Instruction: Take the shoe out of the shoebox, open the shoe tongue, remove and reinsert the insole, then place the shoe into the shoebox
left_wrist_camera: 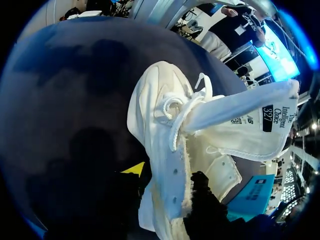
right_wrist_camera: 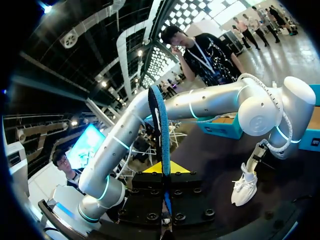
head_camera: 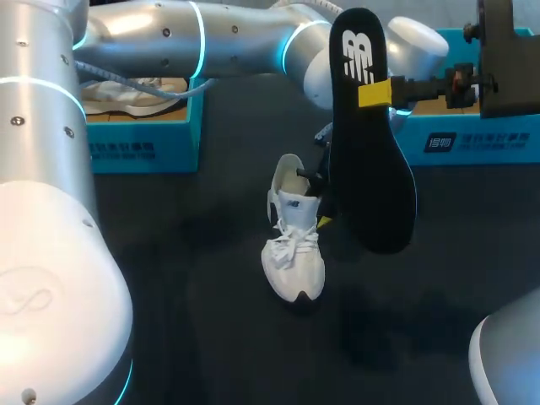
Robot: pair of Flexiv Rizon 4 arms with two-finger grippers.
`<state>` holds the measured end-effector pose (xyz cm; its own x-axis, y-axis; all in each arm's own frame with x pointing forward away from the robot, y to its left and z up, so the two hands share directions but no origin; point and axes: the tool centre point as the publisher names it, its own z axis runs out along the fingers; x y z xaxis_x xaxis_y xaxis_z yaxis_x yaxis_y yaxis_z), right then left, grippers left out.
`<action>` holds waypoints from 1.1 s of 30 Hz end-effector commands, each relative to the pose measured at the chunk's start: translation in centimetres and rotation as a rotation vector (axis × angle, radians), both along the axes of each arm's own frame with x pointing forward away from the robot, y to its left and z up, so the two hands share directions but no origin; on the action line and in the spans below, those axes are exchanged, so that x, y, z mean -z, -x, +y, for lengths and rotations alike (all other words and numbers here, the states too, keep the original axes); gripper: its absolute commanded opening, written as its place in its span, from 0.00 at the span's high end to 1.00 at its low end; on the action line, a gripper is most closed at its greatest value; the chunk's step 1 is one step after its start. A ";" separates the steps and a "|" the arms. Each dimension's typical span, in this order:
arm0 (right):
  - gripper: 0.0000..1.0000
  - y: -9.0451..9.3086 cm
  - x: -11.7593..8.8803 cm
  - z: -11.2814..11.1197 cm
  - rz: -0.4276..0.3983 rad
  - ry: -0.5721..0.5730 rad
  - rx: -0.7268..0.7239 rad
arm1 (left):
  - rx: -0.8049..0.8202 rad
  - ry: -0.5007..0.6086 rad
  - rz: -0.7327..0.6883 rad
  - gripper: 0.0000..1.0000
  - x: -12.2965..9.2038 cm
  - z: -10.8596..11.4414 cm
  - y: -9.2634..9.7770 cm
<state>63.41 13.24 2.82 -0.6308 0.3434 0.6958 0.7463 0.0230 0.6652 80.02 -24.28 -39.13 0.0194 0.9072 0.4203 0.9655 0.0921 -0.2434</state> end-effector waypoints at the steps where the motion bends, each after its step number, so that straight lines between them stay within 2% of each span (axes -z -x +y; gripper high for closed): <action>1: 1.00 -0.2 0.0 0.3 0.002 0.001 -0.001 | 0.000 0.004 -0.001 0.51 0.0 0.2 0.0; 3: 1.00 -0.2 0.0 0.3 0.002 0.001 -0.001 | 0.000 0.004 -0.001 0.51 0.0 0.2 0.0; 4: 1.00 -0.2 0.0 0.3 0.002 0.001 -0.001 | -0.075 0.111 0.013 0.00 -3.1 0.6 -0.6; 9: 1.00 -0.2 0.0 0.3 0.002 0.001 -0.001 | -0.118 0.184 0.002 0.00 -5.3 0.4 -1.3; 17: 1.00 -0.2 0.0 0.3 0.002 0.001 -0.001 | -0.143 0.259 0.001 0.00 -7.3 1.1 -1.7; 33: 1.00 -0.2 0.0 0.3 0.002 0.001 -0.001 | -0.129 0.225 -0.001 0.00 -6.9 1.1 -1.1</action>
<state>63.41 13.24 2.82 -0.6308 0.3434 0.6958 0.7463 0.0231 0.6652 81.40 -23.13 -32.42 -0.1021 0.9744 0.2003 0.9468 0.1570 -0.2808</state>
